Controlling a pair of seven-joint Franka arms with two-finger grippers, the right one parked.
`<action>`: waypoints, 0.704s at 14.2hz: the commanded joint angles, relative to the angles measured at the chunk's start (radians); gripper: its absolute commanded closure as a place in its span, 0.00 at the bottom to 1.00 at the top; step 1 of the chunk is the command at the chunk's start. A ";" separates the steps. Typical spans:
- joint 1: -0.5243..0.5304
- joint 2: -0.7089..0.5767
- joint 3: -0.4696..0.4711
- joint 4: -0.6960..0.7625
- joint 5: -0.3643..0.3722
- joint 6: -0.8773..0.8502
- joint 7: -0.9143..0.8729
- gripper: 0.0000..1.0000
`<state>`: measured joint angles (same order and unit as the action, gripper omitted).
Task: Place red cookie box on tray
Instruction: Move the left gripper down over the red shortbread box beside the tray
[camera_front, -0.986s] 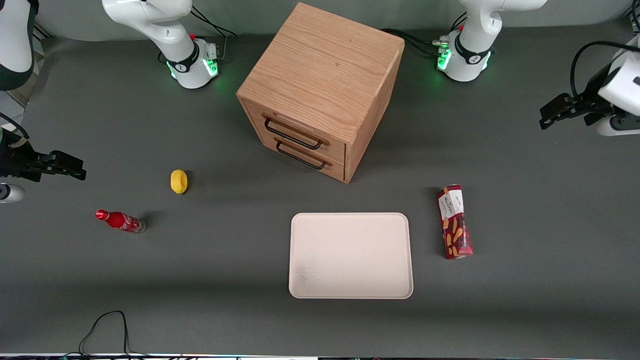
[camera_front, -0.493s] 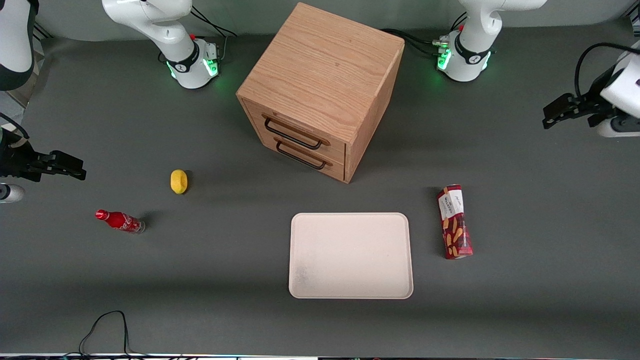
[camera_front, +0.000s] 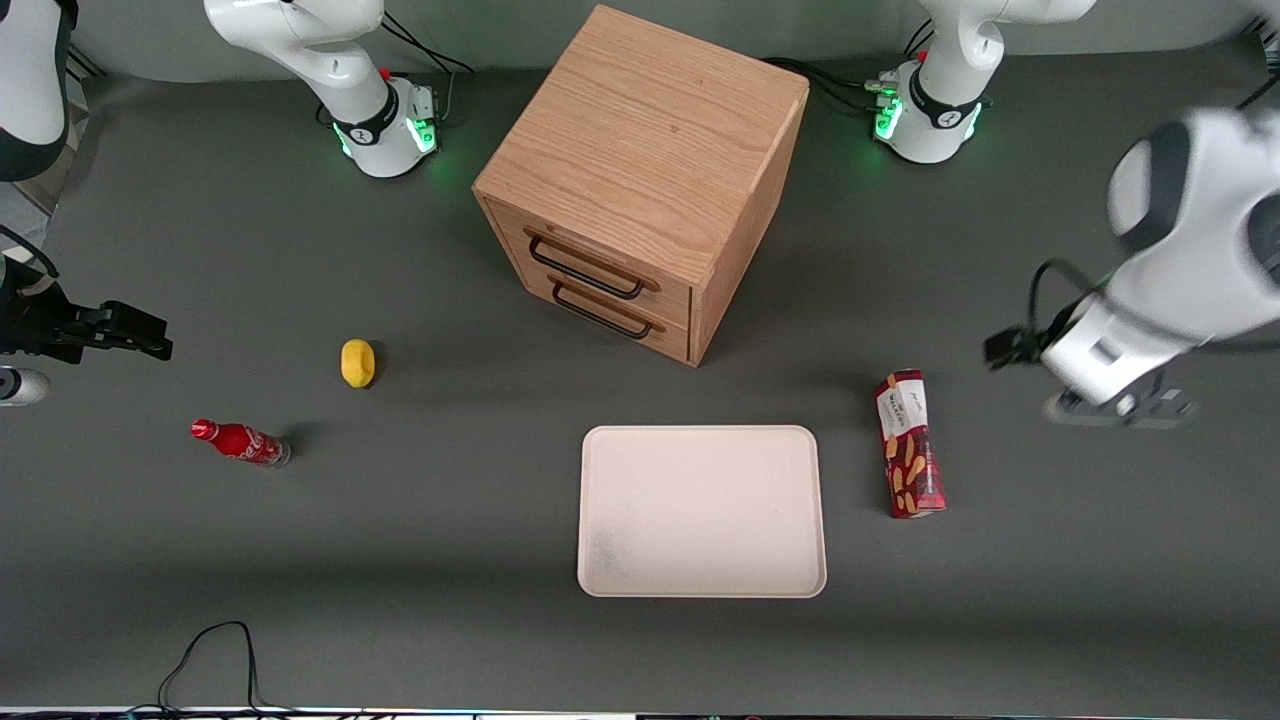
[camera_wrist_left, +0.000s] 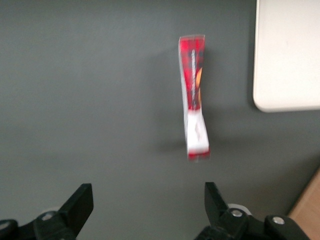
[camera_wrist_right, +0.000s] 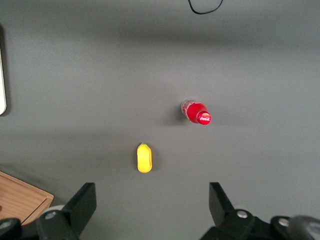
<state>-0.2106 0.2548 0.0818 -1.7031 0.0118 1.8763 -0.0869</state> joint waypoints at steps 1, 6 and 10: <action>-0.039 0.148 0.013 0.059 -0.007 0.116 -0.086 0.01; -0.093 0.297 0.015 0.022 -0.006 0.326 -0.181 0.03; -0.096 0.313 0.015 -0.032 -0.004 0.399 -0.174 0.78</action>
<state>-0.2939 0.5890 0.0817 -1.7053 0.0105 2.2613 -0.2552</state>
